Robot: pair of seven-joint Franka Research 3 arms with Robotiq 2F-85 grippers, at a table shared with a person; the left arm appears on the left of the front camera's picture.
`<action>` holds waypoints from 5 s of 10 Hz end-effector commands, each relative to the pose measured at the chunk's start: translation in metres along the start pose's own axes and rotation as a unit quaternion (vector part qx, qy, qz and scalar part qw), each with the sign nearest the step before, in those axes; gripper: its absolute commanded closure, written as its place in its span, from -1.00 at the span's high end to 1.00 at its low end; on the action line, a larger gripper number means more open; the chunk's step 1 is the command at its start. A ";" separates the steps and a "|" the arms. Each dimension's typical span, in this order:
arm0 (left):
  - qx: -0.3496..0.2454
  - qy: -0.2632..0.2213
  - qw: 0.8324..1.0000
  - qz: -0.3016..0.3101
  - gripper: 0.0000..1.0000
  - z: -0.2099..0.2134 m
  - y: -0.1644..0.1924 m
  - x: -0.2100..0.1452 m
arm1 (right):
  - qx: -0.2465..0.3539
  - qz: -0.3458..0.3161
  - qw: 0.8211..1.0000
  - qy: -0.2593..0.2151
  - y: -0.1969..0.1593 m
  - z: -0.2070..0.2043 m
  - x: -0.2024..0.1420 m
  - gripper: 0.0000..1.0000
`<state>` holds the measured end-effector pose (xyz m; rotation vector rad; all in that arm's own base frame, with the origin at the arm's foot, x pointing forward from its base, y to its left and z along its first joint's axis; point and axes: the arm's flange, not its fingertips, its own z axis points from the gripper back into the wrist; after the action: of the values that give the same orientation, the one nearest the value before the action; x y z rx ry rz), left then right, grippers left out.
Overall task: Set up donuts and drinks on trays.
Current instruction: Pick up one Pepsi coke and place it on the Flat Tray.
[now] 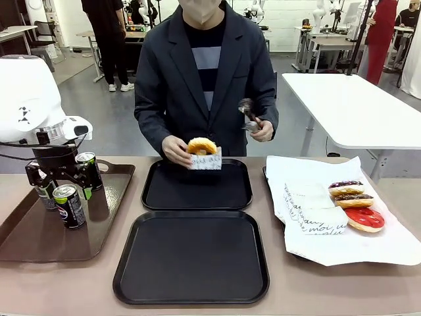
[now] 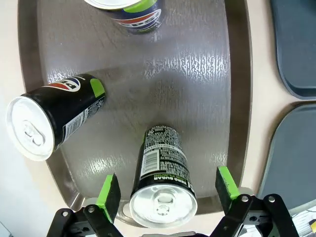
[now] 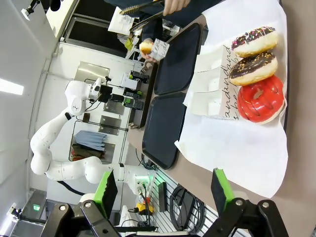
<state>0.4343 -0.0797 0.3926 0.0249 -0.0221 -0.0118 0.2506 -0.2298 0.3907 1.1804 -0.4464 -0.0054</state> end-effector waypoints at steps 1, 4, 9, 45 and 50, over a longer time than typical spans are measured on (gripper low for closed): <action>0.006 -0.004 1.000 0.012 1.00 -0.006 0.002 0.002 | 0.009 0.010 1.000 -0.005 -0.002 0.000 0.001 1.00; 0.015 -0.002 1.000 0.011 1.00 -0.019 0.002 0.000 | 0.009 0.010 1.000 -0.005 -0.002 0.000 0.001 1.00; 0.020 -0.006 1.000 0.006 1.00 -0.025 0.003 -0.001 | 0.009 0.010 1.000 -0.005 -0.002 0.000 0.001 1.00; -0.024 0.029 0.980 -0.195 0.18 0.103 -0.093 -0.050 | 0.009 0.010 1.000 -0.005 -0.002 0.000 0.001 1.00; -0.029 0.019 0.979 -0.203 0.18 0.094 -0.057 -0.086 | 0.009 0.010 1.000 -0.005 -0.002 0.000 0.001 1.00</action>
<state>0.3290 -0.1258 0.4829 -0.0285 0.0413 -0.4300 0.2508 -0.2294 0.3903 1.1816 -0.4444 -0.0036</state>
